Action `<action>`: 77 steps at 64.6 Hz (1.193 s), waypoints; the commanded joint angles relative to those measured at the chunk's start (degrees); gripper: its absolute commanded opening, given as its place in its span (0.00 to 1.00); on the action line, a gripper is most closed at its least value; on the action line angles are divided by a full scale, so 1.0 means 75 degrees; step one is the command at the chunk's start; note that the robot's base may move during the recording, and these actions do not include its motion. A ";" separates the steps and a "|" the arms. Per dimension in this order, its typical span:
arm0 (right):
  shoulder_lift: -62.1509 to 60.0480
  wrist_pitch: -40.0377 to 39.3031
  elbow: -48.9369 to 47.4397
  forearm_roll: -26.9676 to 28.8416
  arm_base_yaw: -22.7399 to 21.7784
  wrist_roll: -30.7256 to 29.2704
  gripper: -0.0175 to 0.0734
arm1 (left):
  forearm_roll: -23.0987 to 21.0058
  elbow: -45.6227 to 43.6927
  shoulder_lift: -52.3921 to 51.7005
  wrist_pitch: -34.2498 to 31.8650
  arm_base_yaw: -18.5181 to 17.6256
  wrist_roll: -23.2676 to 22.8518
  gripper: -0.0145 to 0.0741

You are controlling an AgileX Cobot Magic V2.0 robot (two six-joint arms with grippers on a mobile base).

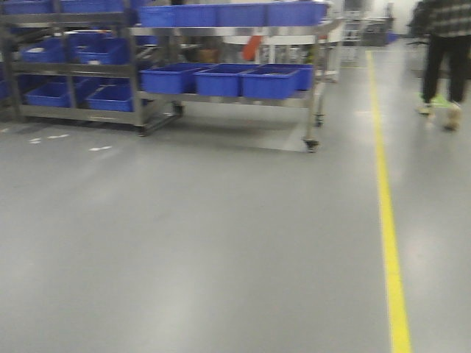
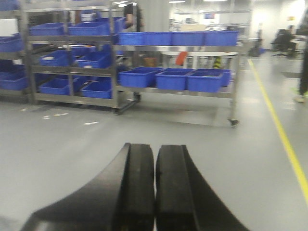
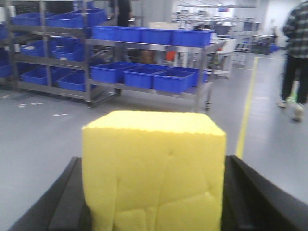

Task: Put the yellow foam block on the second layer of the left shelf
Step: 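Drive the base away from the table down the aisle holding the block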

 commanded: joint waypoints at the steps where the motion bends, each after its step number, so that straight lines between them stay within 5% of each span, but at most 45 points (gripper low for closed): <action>1: 0.0056 -0.0739 -0.0198 0.0000 -0.0043 -0.0063 0.67 | -0.0043 0.0205 -0.0157 -0.0620 0.0001 -0.0025 0.30; 77: 0.0056 -0.0739 -0.0198 0.0000 -0.0043 -0.0063 0.67 | -0.0043 0.0205 -0.0157 -0.0620 0.0001 -0.0025 0.30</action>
